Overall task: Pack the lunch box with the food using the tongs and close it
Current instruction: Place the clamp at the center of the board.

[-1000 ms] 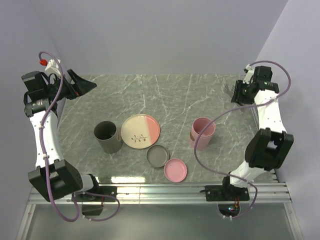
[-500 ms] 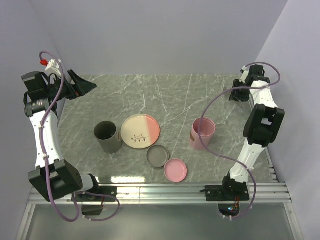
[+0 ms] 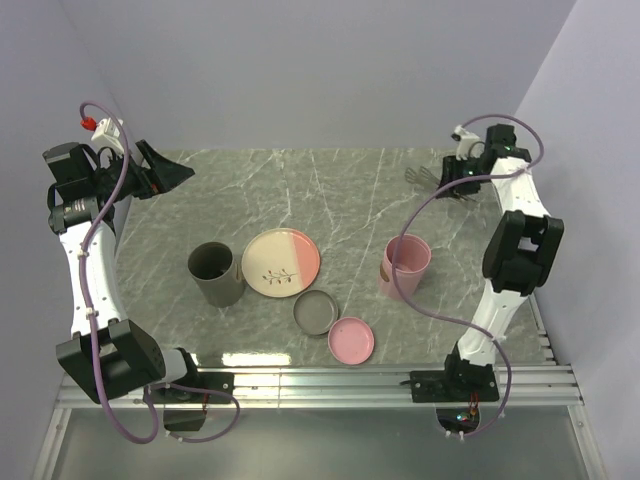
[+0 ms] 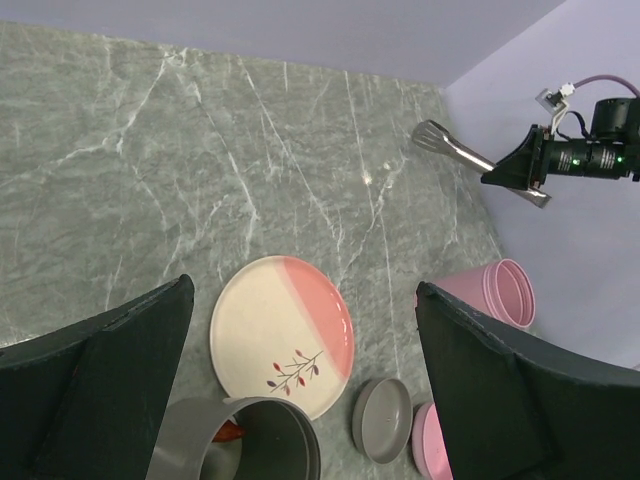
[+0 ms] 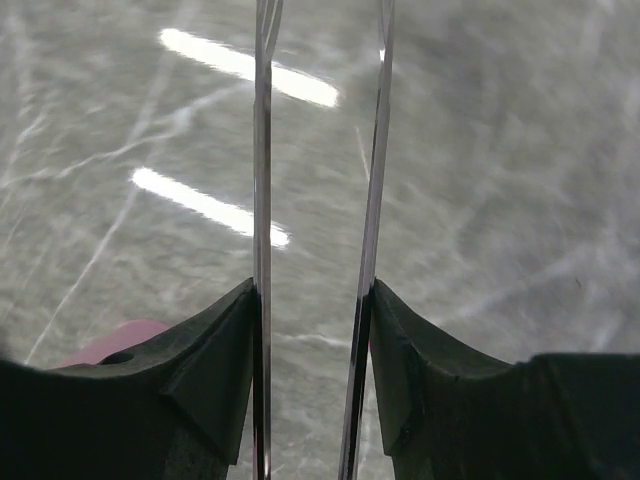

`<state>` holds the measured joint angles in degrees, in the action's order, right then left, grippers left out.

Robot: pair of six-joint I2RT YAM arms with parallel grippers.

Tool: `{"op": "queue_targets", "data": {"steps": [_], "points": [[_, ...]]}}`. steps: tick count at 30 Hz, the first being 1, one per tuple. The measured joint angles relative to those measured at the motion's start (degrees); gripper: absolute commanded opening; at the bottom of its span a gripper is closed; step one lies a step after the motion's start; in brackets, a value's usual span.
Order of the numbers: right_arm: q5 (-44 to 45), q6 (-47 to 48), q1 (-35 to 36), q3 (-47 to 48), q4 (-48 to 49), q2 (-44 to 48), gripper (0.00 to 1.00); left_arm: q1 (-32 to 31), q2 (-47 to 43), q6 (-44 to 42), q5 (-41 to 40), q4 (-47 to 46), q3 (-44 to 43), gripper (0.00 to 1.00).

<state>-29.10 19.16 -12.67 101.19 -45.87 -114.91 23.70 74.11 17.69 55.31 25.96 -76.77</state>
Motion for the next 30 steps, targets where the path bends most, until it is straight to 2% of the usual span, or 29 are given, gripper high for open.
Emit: {"op": "queue_targets", "data": {"steps": [6,16,20,30], "points": [[-1.11,7.58,10.56,6.56,-5.77,0.31,0.53,0.0,0.0,0.09,0.37,-0.02,0.0,0.99],[5.29,5.35,34.4,20.33,-7.69,-1.46,0.54,0.0,0.0,0.24,0.33,-0.04,0.0,0.99],[6.43,2.73,36.79,20.22,-6.73,-3.96,0.54,0.0,0.0,0.15,0.28,0.0,0.0,0.99],[5.49,-3.54,36.17,15.63,-4.61,-9.31,0.55,0.0,0.0,1.49,0.33,-1.27,0.02,0.99]]}}
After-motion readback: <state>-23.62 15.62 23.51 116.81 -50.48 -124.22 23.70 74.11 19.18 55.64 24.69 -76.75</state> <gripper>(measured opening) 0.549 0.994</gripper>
